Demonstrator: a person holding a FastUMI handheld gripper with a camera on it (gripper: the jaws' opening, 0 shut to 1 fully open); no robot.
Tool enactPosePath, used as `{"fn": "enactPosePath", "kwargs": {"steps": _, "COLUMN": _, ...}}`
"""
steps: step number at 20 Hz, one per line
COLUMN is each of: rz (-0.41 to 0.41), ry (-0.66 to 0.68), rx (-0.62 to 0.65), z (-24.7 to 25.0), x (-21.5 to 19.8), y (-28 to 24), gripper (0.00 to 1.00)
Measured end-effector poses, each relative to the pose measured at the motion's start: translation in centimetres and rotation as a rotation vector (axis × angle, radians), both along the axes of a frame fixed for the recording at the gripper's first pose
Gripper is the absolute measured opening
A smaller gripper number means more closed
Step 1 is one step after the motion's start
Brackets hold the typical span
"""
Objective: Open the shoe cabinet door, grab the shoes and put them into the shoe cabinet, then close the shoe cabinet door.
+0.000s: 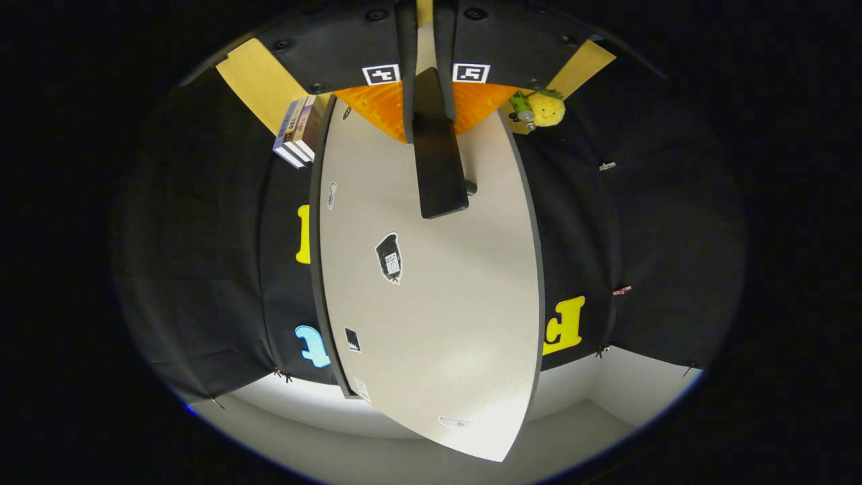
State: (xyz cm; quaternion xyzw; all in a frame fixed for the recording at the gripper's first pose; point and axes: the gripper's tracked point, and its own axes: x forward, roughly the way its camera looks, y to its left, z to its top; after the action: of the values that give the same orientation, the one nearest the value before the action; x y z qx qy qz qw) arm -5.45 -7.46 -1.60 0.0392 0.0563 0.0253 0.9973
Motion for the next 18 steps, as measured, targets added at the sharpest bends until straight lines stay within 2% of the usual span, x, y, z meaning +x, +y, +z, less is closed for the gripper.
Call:
{"fn": "enactPosePath", "kwargs": {"steps": 10, "rz": -0.028, "ry": 0.016, "rx": -0.020, "z": 0.5, "x": -2.4, "y": -6.9, "gripper": 0.13}}
{"fn": "enactPosePath", "kwargs": {"steps": 18, "rz": -0.002, "ry": 0.030, "rx": 0.033, "z": 0.7, "x": -3.3, "y": -11.3, "gripper": 0.12}}
